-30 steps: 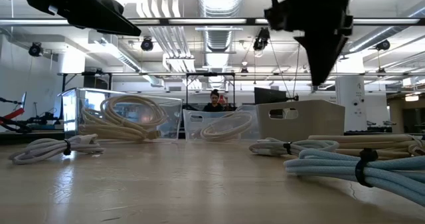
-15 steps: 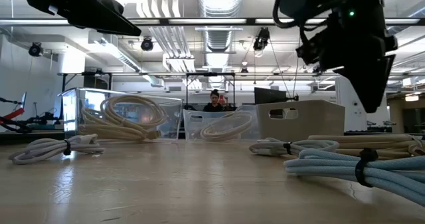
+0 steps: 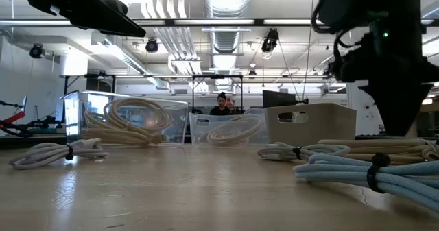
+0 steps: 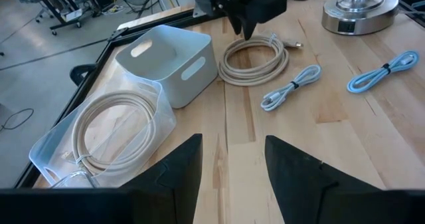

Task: Pick & Place USB Port
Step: Put the light brown HDMI cable into the right transparent bin

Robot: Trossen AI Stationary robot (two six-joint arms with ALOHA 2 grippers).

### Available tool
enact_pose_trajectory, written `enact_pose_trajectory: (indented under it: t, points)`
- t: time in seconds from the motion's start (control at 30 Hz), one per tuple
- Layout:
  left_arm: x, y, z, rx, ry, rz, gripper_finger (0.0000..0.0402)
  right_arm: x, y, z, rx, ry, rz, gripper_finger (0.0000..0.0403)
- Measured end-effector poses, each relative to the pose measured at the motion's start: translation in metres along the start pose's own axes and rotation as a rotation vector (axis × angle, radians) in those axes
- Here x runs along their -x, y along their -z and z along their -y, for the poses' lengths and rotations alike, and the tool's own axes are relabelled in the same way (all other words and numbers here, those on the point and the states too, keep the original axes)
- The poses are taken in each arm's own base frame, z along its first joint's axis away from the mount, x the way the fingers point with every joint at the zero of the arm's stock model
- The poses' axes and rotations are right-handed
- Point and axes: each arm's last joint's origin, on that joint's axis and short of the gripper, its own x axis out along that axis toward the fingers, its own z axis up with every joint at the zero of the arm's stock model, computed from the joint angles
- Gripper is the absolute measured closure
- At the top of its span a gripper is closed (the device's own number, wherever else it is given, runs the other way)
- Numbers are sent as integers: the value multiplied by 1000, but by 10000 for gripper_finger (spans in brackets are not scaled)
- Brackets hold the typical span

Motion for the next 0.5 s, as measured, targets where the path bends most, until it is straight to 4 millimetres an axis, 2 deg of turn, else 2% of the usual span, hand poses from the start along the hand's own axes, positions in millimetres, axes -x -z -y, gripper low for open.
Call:
enact_pose_trajectory:
  t: [0.23, 0.5]
  points:
    - [0, -1, 0, 4, -1, 7, 234, -26, 0, 12, -102, -63, 14, 268]
    - [0, -1, 0, 3, -1, 7, 234, -38, 0, 15, -134, -82, 54, 282]
